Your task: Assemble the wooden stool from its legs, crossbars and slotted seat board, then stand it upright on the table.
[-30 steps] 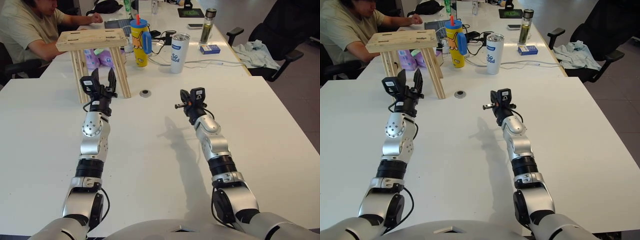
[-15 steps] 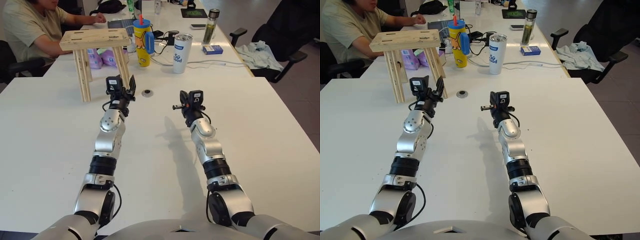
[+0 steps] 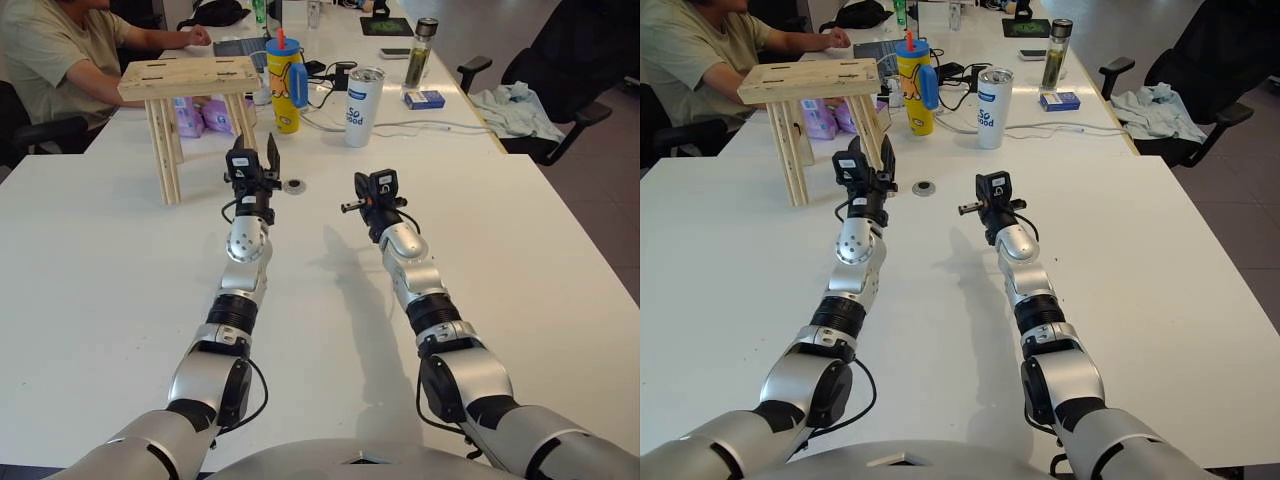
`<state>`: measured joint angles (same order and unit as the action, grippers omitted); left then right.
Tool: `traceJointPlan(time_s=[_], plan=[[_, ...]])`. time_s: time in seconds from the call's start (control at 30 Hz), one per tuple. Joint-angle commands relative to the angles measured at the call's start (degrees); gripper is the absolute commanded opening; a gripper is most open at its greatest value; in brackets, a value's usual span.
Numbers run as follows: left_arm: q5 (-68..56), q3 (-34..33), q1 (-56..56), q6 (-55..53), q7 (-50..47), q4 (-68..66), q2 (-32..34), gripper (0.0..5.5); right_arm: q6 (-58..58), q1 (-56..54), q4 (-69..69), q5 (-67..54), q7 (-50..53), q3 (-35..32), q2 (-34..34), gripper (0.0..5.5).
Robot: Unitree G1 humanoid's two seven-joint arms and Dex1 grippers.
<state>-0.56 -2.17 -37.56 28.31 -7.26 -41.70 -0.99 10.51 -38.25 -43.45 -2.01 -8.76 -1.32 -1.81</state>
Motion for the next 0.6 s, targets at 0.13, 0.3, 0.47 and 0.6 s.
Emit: traceJointPlan(time_s=[0.13,0.3,0.47,0.6], plan=[[2.29,-0.46,-4.54,4.19,-2.03,-5.72,0.47,2.66,2.52,-3.44,-3.2,-0.41,-0.02,-1.12,-0.09,0.0],[3.97,-1.21,-4.54,4.5,-5.23,-5.93,1.36,2.66,5.9,-4.1,-7.13,0.22,-0.35,-1.25,-0.19,0.0],[4.41,-0.43,-4.7,5.7,-5.3,-8.67,-0.54,2.66,11.89,-3.66,-11.56,1.72,0.7,-1.02,-1.06,0.0],[4.71,-0.14,-4.18,6.98,-5.33,-10.77,-1.37,2.66,14.61,-5.08,-14.31,3.08,1.49,-0.01,-0.04,0.0]])
